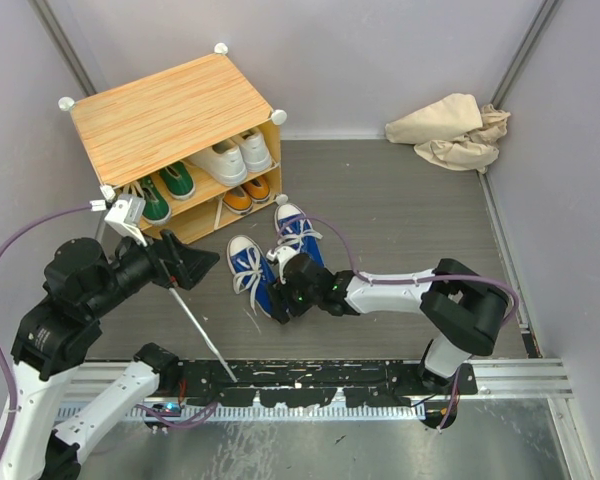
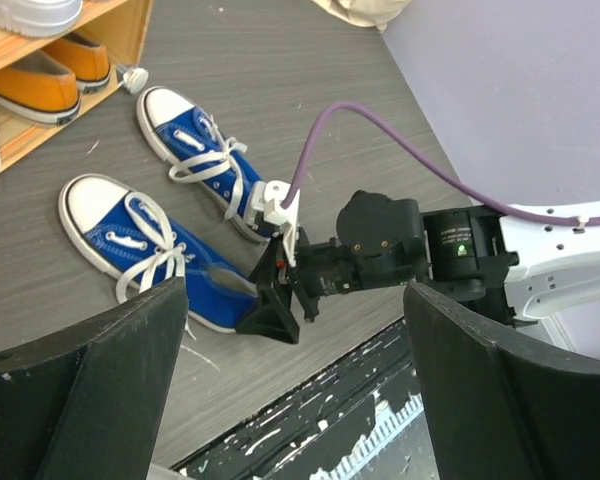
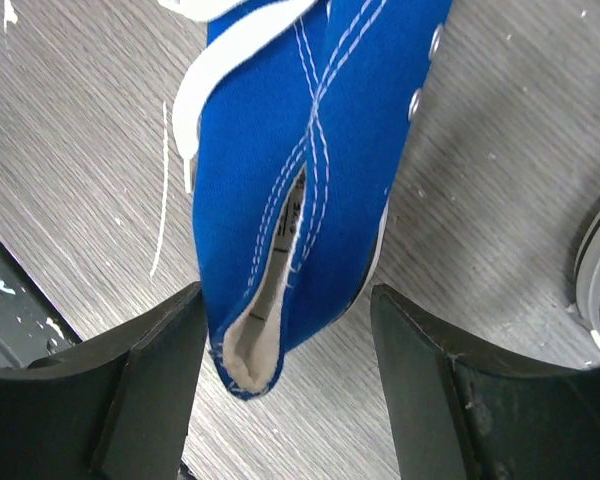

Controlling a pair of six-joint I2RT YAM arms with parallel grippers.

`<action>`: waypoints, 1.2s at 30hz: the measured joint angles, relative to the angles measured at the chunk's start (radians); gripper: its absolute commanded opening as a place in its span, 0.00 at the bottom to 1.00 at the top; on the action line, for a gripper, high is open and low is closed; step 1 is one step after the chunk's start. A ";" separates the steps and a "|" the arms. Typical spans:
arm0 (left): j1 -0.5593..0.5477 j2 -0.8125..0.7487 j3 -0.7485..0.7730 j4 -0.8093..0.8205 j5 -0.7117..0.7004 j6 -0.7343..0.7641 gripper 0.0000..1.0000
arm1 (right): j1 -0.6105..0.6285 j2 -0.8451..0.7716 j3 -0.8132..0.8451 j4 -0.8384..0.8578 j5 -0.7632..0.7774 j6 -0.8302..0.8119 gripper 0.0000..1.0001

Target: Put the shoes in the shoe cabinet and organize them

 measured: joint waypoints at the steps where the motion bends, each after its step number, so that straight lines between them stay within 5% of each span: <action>1: 0.000 -0.010 -0.009 -0.011 -0.003 0.000 0.90 | 0.000 -0.001 -0.008 0.004 -0.004 0.000 0.72; 17: 0.000 -0.069 -0.022 -0.086 -0.087 0.040 0.91 | 0.022 -0.051 -0.051 0.026 -0.013 -0.002 0.70; 19: 0.000 -0.076 -0.022 -0.092 -0.093 0.048 0.91 | 0.022 -0.024 -0.032 0.025 0.000 -0.001 0.64; 26: 0.000 -0.100 -0.016 -0.119 -0.107 0.063 0.93 | 0.022 0.025 0.041 -0.024 0.051 0.000 0.02; 36: 0.000 -0.126 -0.012 -0.143 -0.109 0.080 0.93 | 0.042 0.053 0.178 -0.117 0.073 -0.035 0.01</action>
